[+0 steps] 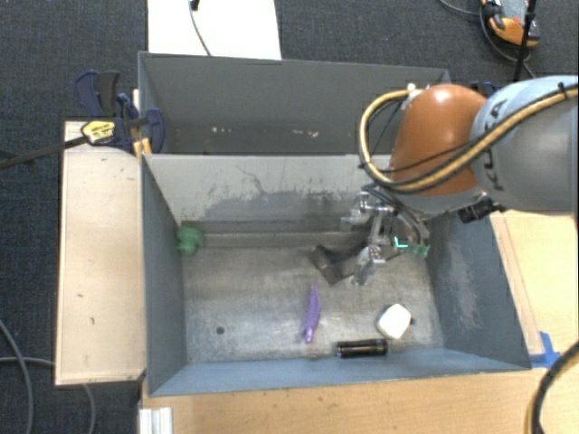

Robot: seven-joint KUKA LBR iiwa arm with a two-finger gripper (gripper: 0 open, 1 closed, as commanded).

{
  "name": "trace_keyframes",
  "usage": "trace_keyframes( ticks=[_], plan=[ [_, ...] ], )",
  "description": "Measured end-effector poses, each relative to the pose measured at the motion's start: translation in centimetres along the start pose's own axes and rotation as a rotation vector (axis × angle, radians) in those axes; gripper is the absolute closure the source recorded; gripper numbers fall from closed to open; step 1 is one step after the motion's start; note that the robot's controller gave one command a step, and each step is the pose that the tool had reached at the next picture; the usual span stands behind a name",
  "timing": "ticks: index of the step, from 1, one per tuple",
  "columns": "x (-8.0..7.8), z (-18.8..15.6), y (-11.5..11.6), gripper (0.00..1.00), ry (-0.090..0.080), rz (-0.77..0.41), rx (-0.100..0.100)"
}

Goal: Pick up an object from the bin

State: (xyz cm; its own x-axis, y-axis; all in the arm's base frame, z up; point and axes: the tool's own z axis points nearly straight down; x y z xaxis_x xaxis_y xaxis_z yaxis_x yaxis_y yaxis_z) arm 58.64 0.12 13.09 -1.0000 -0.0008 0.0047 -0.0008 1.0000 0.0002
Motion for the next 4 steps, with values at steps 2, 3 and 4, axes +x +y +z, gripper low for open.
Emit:
trace_keyframes(
  ticks=[2, 3, 4],
  plan=[
    [0.1, 5.1, -0.9, 1.0, -0.006, 0.158, -0.005],
    [0.1, 5.1, -0.9, 1.0, -0.007, 0.158, -0.005],
    [0.4, 0.6, -0.1, 1.0, 0.0, 0.156, 0.0]
  ],
)
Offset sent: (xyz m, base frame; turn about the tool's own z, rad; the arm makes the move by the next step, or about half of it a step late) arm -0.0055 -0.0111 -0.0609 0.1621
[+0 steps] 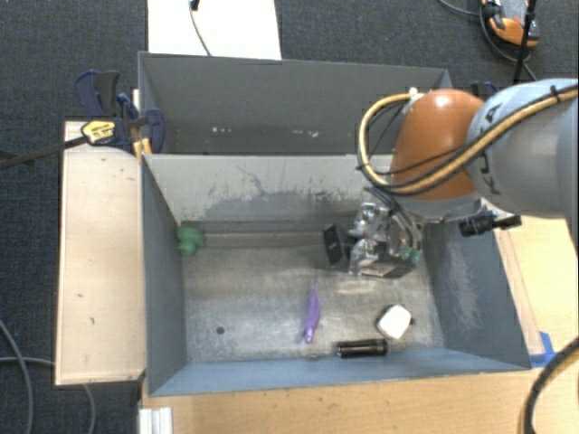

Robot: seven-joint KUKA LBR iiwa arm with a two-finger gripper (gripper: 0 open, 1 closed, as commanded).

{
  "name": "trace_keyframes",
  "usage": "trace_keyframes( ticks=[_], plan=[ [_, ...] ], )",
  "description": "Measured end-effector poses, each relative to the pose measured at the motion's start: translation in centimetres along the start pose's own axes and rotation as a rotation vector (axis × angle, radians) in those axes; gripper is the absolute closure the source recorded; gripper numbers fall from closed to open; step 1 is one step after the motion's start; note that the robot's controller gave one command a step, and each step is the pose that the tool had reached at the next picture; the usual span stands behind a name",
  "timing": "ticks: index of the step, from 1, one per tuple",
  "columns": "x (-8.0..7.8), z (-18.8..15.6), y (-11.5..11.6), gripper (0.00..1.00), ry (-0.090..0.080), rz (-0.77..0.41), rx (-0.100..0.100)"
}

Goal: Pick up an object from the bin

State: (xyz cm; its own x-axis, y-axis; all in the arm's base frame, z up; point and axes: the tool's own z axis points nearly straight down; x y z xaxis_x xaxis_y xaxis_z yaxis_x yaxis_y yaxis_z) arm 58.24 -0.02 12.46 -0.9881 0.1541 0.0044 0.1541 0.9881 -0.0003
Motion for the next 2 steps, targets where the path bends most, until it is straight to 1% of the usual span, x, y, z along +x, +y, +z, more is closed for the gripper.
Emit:
trace_keyframes(
  ticks=[1, 2],
  plan=[
    [-0.14, -11.71, -1.01, 1.0, 0.0, 0.01, 0.0],
    [-0.14, -11.71, -1.01, 1.0, 0.0, 0.01, 0.0]
  ],
)
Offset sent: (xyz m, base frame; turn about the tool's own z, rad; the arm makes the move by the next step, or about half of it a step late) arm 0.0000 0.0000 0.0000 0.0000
